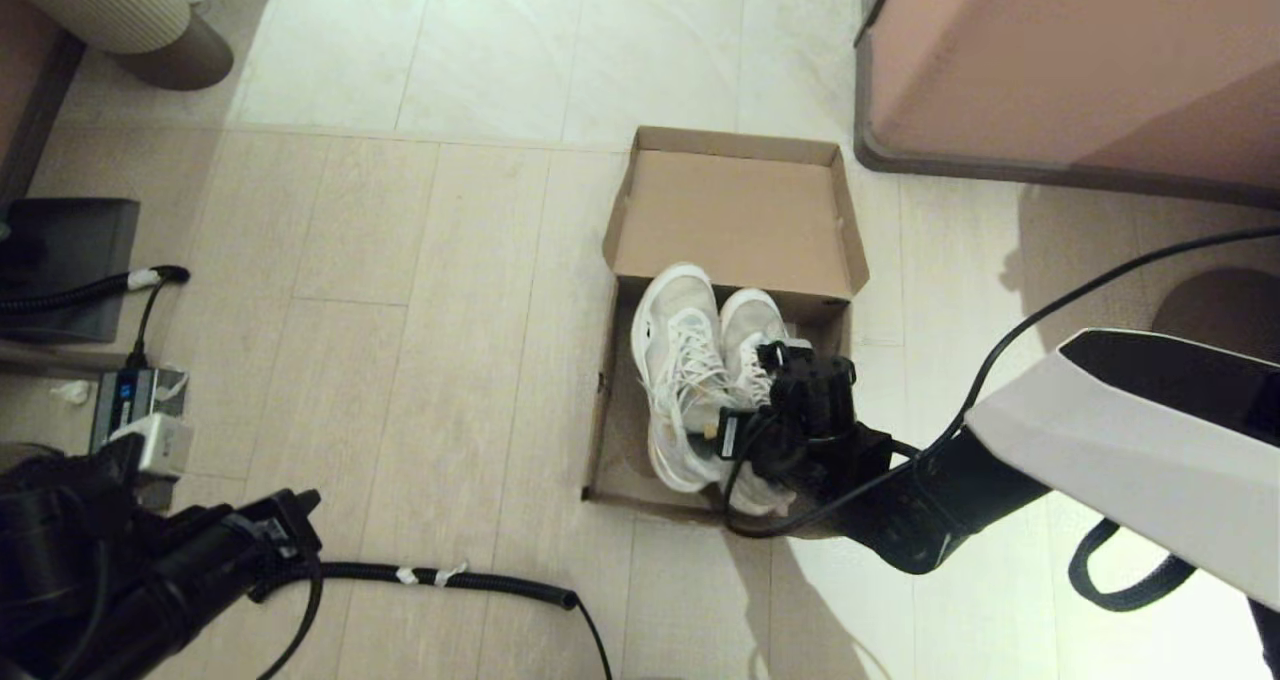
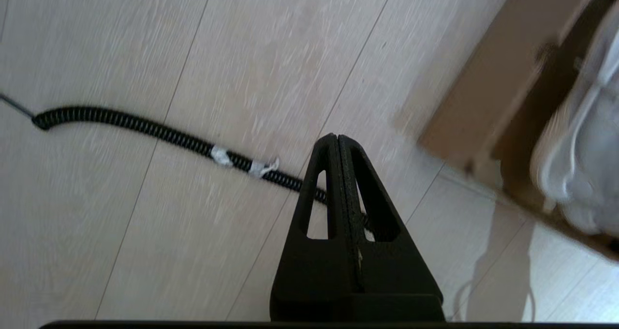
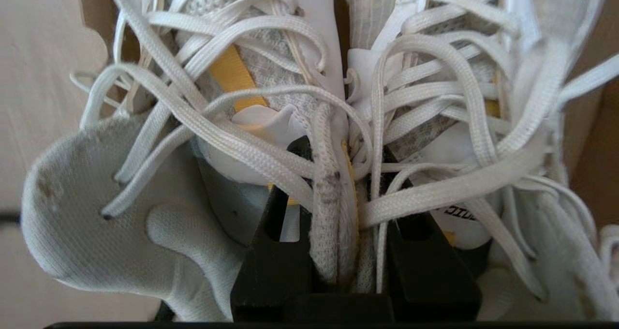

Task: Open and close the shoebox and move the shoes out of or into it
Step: Put the shoes into the shoe box

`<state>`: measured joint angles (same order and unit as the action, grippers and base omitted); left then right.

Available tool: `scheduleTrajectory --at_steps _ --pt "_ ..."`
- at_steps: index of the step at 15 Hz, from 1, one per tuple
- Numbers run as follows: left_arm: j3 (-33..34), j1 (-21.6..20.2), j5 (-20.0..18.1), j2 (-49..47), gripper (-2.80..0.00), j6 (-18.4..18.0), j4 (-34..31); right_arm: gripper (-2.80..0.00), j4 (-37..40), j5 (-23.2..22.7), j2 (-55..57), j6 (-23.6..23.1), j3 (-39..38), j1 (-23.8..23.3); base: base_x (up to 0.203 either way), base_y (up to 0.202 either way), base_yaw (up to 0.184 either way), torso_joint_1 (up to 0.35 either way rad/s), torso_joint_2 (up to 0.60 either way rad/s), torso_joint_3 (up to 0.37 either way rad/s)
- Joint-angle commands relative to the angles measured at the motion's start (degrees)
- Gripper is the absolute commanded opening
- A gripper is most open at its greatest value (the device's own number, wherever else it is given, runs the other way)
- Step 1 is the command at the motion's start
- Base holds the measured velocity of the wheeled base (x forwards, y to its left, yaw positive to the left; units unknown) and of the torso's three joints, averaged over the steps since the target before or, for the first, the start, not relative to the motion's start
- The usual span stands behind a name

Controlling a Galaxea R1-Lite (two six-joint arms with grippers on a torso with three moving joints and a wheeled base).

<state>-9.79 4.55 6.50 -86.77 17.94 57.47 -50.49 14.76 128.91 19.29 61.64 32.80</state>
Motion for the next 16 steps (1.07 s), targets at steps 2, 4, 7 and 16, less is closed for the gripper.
scheduleTrajectory --at_steps 2,4,7,16 --pt "1.9 0.0 0.1 0.5 -2.80 0.2 1.9 -2.80 -1.6 0.4 4.7 -2.4 0.8 -0.4 0.000 0.000 0.000 0.000 0.00 0.000" --pt "2.0 -0.1 0.1 0.9 -2.80 0.2 2.1 -2.80 -1.6 0.5 6.0 -2.6 2.0 -1.0 0.000 0.000 0.000 0.000 0.00 0.000" --pt "2.1 -0.3 0.1 1.7 -2.80 0.1 2.0 -2.80 -1.6 0.6 6.9 -2.9 2.3 -1.2 0.000 0.000 0.000 0.000 0.00 0.000" --pt "2.0 -0.2 0.1 2.1 -2.80 0.0 2.0 -2.80 -1.6 0.6 1.7 -2.8 -2.1 -1.2 0.000 0.000 0.000 0.000 0.00 0.000"
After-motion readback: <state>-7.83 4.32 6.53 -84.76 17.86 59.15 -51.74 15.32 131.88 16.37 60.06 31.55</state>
